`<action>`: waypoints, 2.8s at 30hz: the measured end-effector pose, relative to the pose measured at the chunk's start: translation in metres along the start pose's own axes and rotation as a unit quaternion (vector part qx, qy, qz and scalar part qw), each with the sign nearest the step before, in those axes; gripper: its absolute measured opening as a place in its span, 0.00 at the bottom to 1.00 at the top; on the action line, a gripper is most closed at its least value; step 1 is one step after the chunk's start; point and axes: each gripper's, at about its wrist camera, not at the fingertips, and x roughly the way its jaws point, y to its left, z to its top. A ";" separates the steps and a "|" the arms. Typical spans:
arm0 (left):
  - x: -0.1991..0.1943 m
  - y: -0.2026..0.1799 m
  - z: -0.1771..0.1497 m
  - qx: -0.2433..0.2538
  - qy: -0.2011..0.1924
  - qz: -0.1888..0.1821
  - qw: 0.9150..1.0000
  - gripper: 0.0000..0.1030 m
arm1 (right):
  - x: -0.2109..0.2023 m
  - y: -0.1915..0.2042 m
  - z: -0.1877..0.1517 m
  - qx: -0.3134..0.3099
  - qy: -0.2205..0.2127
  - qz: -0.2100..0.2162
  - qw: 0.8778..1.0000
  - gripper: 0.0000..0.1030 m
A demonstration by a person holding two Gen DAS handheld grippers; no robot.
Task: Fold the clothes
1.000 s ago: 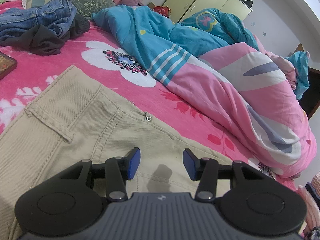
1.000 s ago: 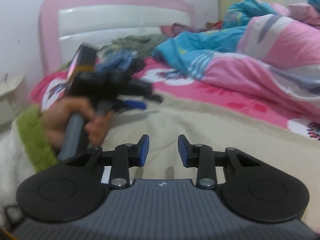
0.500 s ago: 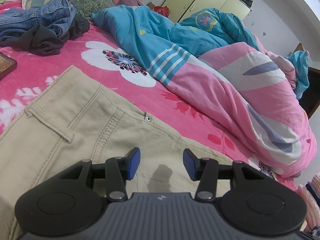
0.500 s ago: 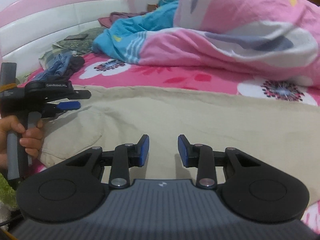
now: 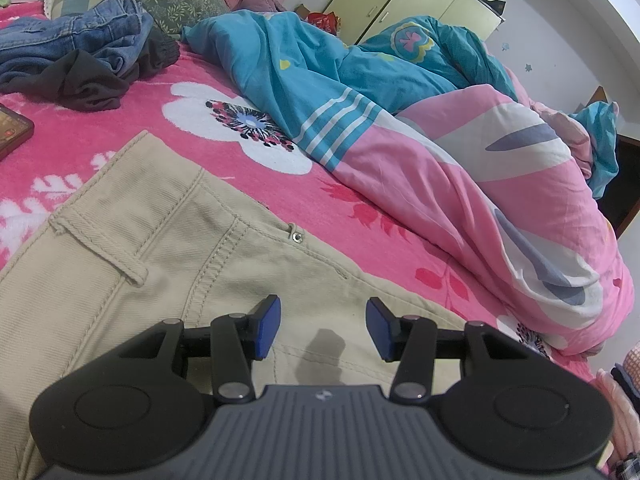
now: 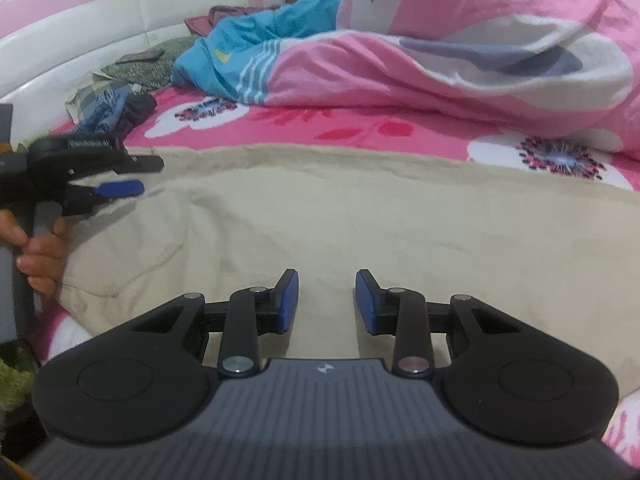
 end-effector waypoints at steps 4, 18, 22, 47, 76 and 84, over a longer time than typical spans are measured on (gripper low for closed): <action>0.000 0.000 0.000 0.000 0.000 0.000 1.000 0.47 | 0.003 -0.001 -0.004 0.004 0.003 0.001 1.000 0.30; 0.000 0.001 0.001 0.000 0.001 -0.001 1.000 0.47 | 0.003 0.001 -0.005 -0.006 0.003 -0.005 1.000 0.30; 0.000 0.001 0.001 -0.001 0.001 -0.002 1.000 0.47 | 0.004 0.001 -0.005 -0.007 0.003 -0.006 1.000 0.30; -0.113 -0.007 -0.031 0.030 -0.092 -0.036 0.995 0.65 | 0.005 -0.019 -0.016 0.029 -0.013 0.045 0.998 0.32; -0.107 0.070 -0.059 -0.147 -0.126 0.104 0.976 0.41 | 0.005 -0.025 -0.023 0.046 -0.036 0.066 0.996 0.36; -0.111 0.024 -0.045 -0.052 -0.188 0.131 0.972 0.22 | 0.004 -0.026 -0.026 0.052 -0.040 0.069 0.995 0.36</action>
